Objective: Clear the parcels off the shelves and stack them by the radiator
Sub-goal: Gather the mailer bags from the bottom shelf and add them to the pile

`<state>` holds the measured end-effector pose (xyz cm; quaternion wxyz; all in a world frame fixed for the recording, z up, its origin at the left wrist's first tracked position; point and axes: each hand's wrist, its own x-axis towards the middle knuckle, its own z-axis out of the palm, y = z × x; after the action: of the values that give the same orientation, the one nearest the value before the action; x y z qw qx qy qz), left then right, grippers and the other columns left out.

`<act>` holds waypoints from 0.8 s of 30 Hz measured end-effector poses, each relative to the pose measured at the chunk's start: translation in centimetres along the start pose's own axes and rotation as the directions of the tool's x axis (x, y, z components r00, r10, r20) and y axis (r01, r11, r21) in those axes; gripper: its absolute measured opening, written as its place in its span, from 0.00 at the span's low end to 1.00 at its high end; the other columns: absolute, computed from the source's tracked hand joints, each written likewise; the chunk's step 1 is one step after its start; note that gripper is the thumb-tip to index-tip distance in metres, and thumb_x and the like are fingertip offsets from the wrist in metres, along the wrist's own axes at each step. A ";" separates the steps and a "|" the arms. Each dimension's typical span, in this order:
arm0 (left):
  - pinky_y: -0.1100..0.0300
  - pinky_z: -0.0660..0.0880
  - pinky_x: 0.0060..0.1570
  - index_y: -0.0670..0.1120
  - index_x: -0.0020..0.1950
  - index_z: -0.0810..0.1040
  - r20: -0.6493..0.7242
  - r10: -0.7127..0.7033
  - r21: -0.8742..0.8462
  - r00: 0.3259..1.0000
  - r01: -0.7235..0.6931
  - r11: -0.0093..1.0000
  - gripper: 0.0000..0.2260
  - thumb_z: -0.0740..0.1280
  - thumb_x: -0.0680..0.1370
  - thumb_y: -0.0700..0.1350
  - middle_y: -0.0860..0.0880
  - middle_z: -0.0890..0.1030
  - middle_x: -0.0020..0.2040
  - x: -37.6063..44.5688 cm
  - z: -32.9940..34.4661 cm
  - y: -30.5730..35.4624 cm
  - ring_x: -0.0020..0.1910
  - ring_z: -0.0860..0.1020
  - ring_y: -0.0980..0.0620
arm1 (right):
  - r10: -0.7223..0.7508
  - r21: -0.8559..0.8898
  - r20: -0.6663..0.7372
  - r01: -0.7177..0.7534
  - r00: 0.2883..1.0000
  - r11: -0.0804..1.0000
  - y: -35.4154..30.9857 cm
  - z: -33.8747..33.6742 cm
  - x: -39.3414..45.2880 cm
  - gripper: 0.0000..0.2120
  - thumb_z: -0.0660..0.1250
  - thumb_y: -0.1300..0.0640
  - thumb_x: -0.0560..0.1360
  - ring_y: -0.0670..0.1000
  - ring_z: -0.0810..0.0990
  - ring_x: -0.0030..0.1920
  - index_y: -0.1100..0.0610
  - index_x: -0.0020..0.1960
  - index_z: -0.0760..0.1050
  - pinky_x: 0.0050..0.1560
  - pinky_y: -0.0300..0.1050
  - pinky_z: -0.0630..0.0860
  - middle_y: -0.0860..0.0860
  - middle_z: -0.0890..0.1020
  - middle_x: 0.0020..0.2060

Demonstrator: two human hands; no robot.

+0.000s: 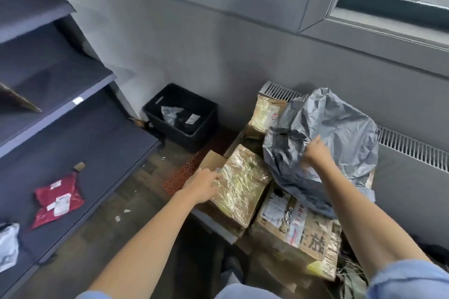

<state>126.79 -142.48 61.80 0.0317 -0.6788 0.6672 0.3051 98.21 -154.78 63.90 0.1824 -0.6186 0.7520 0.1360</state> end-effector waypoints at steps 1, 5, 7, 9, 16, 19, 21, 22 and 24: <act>0.52 0.71 0.59 0.50 0.67 0.71 -0.013 -0.015 0.003 1.000 0.015 1.000 0.16 0.59 0.79 0.44 0.46 0.72 0.65 -0.8 -0.3 -1.0 0.64 0.71 0.46 | -0.026 0.048 -0.069 0.029 0.997 0.998 -1.9 -1.2 -0.8 0.41 0.67 0.64 0.70 0.63 0.62 0.71 0.72 0.73 0.45 0.71 0.54 0.63 0.66 0.57 0.72; 0.57 0.72 0.52 0.50 0.65 0.73 -0.128 -0.148 -0.035 0.981 0.145 0.989 0.15 0.60 0.78 0.44 0.46 0.74 0.62 -6.6 -2.3 -6.9 0.59 0.75 0.46 | -0.356 0.020 -0.268 0.375 0.895 0.927 -12.6 -3.5 -6.7 0.44 0.69 0.59 0.71 0.63 0.64 0.69 0.67 0.75 0.44 0.68 0.52 0.63 0.64 0.62 0.70; 0.55 0.72 0.54 0.49 0.64 0.74 -0.189 -0.255 -0.088 0.948 0.242 0.966 0.15 0.60 0.78 0.43 0.46 0.74 0.62 -11.1 -3.1 -10.9 0.59 0.75 0.45 | -0.564 -0.084 -0.223 0.561 0.795 0.824 -19.2 -2.5 -11.8 0.41 0.67 0.59 0.71 0.62 0.65 0.68 0.64 0.76 0.49 0.67 0.53 0.65 0.62 0.65 0.69; 0.54 0.72 0.56 0.48 0.64 0.74 -0.240 -0.363 -0.155 0.900 0.333 0.930 0.15 0.60 0.78 0.42 0.45 0.73 0.62 -16.8 -3.1 -15.1 0.60 0.74 0.44 | -0.721 -0.156 -0.106 0.704 0.685 0.692 -25.3 0.1 -17.9 0.36 0.66 0.58 0.71 0.61 0.65 0.69 0.59 0.75 0.55 0.68 0.53 0.65 0.60 0.65 0.68; 0.61 0.70 0.49 0.42 0.62 0.76 -0.264 -0.812 -0.635 0.521 0.539 0.553 0.14 0.62 0.77 0.38 0.40 0.79 0.58 -45.8 4.1 -27.6 0.57 0.77 0.44 | -0.934 -0.239 0.261 0.954 0.242 0.181 -41.3 13.2 -42.8 0.27 0.63 0.58 0.74 0.61 0.63 0.70 0.55 0.73 0.63 0.69 0.52 0.66 0.57 0.55 0.74; 0.62 0.70 0.50 0.36 0.62 0.75 -0.139 -0.957 -0.794 0.256 0.549 0.262 0.14 0.60 0.78 0.36 0.37 0.78 0.61 -59.4 10.4 -30.4 0.61 0.75 0.42 | -0.908 -0.283 0.415 0.957 0.055 -0.072 -45.7 19.4 -53.4 0.25 0.61 0.60 0.75 0.59 0.65 0.70 0.56 0.72 0.64 0.69 0.50 0.66 0.59 0.59 0.72; 0.60 0.66 0.58 0.36 0.63 0.75 -0.050 -0.992 -0.823 0.115 0.558 0.106 0.14 0.58 0.79 0.37 0.39 0.75 0.64 -66.9 14.7 -30.9 0.64 0.73 0.44 | -0.864 -0.266 0.504 0.946 -0.028 -0.186 -47.6 23.4 -60.2 0.23 0.62 0.58 0.76 0.59 0.67 0.69 0.57 0.71 0.65 0.68 0.48 0.67 0.58 0.64 0.70; 0.60 0.66 0.60 0.37 0.64 0.74 -0.015 -0.999 -0.839 0.045 0.543 0.037 0.14 0.58 0.80 0.38 0.40 0.75 0.65 -70.1 16.7 -31.0 0.65 0.73 0.45 | -0.836 -0.252 0.545 0.937 -0.067 -0.240 -48.2 25.3 -63.4 0.22 0.62 0.58 0.76 0.59 0.69 0.67 0.57 0.69 0.67 0.66 0.48 0.68 0.58 0.66 0.69; 0.60 0.68 0.63 0.40 0.65 0.74 0.054 -0.997 -0.856 -0.050 0.512 -0.072 0.15 0.60 0.79 0.40 0.42 0.75 0.66 -74.8 20.8 -31.3 0.65 0.73 0.47 | -0.770 -0.221 0.622 0.913 -0.140 -0.344 -49.3 29.2 -69.3 0.19 0.62 0.57 0.76 0.59 0.73 0.64 0.57 0.67 0.70 0.61 0.48 0.71 0.59 0.69 0.67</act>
<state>153.71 -63.45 67.65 -0.2553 -0.9424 -0.1385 0.1661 161.22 -90.97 69.45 0.0754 -0.9573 -0.1042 0.2588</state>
